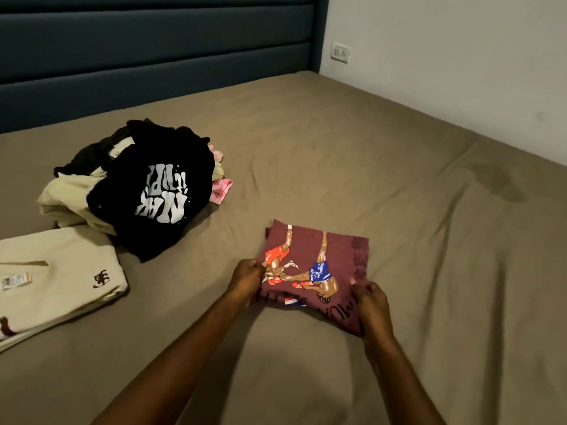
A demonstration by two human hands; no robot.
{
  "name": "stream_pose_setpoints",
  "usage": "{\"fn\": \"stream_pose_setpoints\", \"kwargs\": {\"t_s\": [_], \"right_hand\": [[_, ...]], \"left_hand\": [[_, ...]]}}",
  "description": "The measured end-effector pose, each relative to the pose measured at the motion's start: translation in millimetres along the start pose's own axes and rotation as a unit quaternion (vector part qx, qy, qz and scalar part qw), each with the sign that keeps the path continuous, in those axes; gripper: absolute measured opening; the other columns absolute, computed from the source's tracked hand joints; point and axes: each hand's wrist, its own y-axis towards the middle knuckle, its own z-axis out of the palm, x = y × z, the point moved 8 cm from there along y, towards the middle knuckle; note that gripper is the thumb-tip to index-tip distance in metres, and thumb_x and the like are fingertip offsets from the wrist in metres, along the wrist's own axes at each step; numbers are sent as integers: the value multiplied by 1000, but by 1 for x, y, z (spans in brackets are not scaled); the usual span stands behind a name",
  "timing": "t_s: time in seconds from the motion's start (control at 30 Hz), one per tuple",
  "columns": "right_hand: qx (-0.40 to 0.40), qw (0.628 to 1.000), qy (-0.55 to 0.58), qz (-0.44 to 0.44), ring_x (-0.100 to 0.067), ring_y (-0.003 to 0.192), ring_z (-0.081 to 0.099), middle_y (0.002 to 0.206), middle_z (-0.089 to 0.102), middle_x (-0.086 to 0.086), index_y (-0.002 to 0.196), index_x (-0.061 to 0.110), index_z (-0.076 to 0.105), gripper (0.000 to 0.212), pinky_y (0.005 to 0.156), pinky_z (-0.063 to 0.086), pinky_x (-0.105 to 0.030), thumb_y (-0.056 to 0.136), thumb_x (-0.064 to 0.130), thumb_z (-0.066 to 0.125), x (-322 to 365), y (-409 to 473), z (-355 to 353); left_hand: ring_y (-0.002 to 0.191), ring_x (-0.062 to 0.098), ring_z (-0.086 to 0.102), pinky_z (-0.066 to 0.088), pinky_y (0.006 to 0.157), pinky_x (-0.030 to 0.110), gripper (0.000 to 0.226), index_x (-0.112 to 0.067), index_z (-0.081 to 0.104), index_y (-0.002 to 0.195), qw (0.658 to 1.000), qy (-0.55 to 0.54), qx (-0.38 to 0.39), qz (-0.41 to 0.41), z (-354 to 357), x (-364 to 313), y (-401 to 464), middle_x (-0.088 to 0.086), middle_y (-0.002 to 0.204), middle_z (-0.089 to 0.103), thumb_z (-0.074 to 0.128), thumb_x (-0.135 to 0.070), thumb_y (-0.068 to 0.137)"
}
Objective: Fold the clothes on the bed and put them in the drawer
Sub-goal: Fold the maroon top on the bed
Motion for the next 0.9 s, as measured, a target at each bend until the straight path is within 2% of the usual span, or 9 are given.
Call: {"fn": "stream_pose_setpoints", "kwargs": {"t_s": [0.1, 0.2, 0.27, 0.33, 0.47, 0.6, 0.7, 0.77, 0.9], "right_hand": [[17, 998, -59, -29, -21, 91, 76, 105, 78, 6, 111, 31, 69, 47, 82, 62, -53, 86, 71, 64, -26, -11, -5], [-6, 999, -39, -7, -29, 86, 77, 93, 80, 0, 100, 23, 74, 29, 82, 61, -58, 96, 49, 64, -24, -39, -10], [-25, 999, -35, -1, -32, 83, 76, 87, 79, -1, 95, 17, 75, 21, 81, 62, -56, 101, 34, 63, -29, -60, -19], [-32, 998, -57, -12, -29, 81, 76, 85, 79, 0, 93, 19, 74, 20, 80, 62, -57, 100, 33, 61, -37, -89, -25], [-51, 988, -134, -62, -20, 80, 74, 87, 77, 6, 98, 25, 70, 42, 75, 62, -51, 89, 61, 49, -57, -150, -34], [-55, 975, -189, -106, -21, 80, 71, 91, 75, 1, 108, 25, 66, 61, 73, 61, -46, 87, 75, 39, -64, -199, -38], [-60, 967, -214, -121, -22, 78, 71, 92, 75, -5, 116, 18, 65, 69, 70, 60, -42, 84, 72, 38, -65, -229, -42], [-73, 950, -264, -147, -30, 78, 70, 94, 75, -10, 121, 18, 61, 61, 69, 57, -43, 89, 67, 44, -59, -238, -45], [-120, 894, -397, -170, -39, 96, 67, 113, 69, -14, 128, 13, 56, 39, 75, 54, -45, 95, 33, 66, -52, -237, -43]], "left_hand": [[71, 19, 63, 50, 63, 38, 49, 0, 68, 81, 997, 70, -5, 34, -9, 10, -10, 4, 76, 70, 62, -48, 80], [62, 17, 61, 42, 60, 32, 36, -2, 65, 75, 989, 127, -11, 70, -20, -4, -41, 4, 66, 66, 61, -30, 98], [65, 17, 66, 46, 61, 32, 39, -3, 67, 78, 982, 161, -18, 97, -32, -5, -69, 6, 70, 72, 59, -34, 100], [70, 19, 70, 50, 64, 33, 41, -8, 67, 78, 973, 196, -39, 116, -49, 6, -101, 3, 71, 72, 56, -40, 100], [68, 7, 64, 42, 59, 25, 31, -17, 61, 77, 966, 218, -75, 120, -67, 54, -175, -7, 72, 66, 52, -27, 105], [79, 17, 66, 50, 71, 33, 23, -16, 62, 89, 958, 250, -99, 100, -86, 95, -220, -1, 86, 70, 49, -25, 106], [84, 21, 67, 48, 73, 31, 30, -15, 65, 90, 942, 315, -87, 82, -91, 103, -241, 4, 92, 72, 44, -30, 106], [89, 26, 67, 43, 72, 32, 39, -16, 65, 86, 906, 408, -81, 74, -88, 101, -250, 7, 95, 72, 41, -40, 106], [94, 28, 68, 44, 72, 34, 44, -16, 61, 98, 847, 506, -139, 86, -90, 83, -265, 6, 100, 72, 37, -52, 104]]}}
